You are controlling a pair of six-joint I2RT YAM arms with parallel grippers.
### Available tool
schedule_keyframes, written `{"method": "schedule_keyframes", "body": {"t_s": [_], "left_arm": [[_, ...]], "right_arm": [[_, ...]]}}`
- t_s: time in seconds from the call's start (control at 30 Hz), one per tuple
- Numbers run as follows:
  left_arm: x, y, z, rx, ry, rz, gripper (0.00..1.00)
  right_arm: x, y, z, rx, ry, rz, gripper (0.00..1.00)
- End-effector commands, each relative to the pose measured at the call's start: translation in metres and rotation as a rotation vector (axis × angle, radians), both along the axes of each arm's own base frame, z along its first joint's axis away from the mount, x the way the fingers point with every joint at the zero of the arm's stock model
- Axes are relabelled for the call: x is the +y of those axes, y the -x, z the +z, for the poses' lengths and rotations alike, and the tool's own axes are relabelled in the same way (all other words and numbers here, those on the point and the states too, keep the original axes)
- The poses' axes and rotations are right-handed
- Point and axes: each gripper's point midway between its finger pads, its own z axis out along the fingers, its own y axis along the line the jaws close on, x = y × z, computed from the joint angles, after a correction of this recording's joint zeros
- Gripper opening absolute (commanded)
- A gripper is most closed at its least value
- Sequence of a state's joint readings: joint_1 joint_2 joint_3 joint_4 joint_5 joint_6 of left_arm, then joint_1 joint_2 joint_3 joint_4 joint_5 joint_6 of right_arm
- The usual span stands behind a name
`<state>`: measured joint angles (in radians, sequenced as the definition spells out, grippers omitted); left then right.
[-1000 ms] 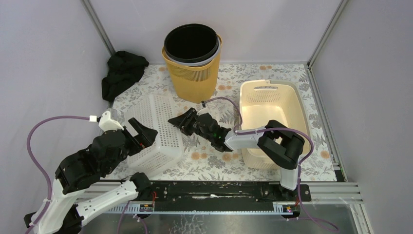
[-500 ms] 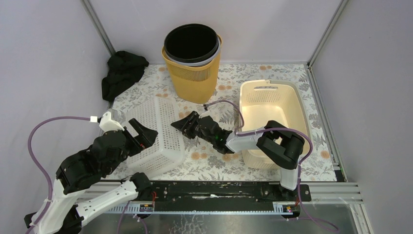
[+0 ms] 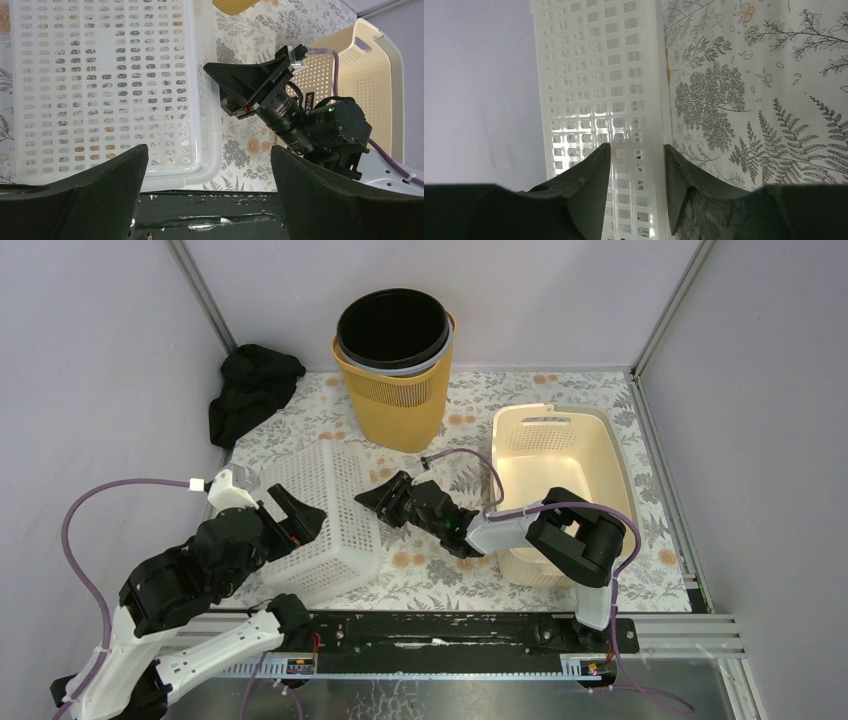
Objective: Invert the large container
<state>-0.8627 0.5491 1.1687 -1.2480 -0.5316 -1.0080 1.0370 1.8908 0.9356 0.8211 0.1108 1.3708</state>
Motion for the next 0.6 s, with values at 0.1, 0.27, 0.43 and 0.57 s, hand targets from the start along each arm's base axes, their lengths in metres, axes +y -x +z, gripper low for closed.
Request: {"method": "schedule_keyframes", "body": {"t_s": [0.1,0.27,0.43,0.57], "left_arm": [[-0.007,-0.006,0.008,-0.037,0.054,0.009,1.00],[-0.008,-0.007,0.007,-0.034,0.050,0.007,1.00],[-0.008,-0.007,0.005,-0.031,0.048,0.007,1.00],[-0.009,-0.007,0.002,-0.025,0.045,0.003,1.00]], "right_arm": [[-0.004,0.000,0.001,-0.017,0.015,0.013,0.48],[-0.006,0.000,-0.007,-0.018,0.050,0.017,0.48],[-0.008,0.002,-0.016,-0.008,0.069,0.020,0.48],[-0.010,0.003,-0.022,-0.001,0.080,0.020,0.48]]}}
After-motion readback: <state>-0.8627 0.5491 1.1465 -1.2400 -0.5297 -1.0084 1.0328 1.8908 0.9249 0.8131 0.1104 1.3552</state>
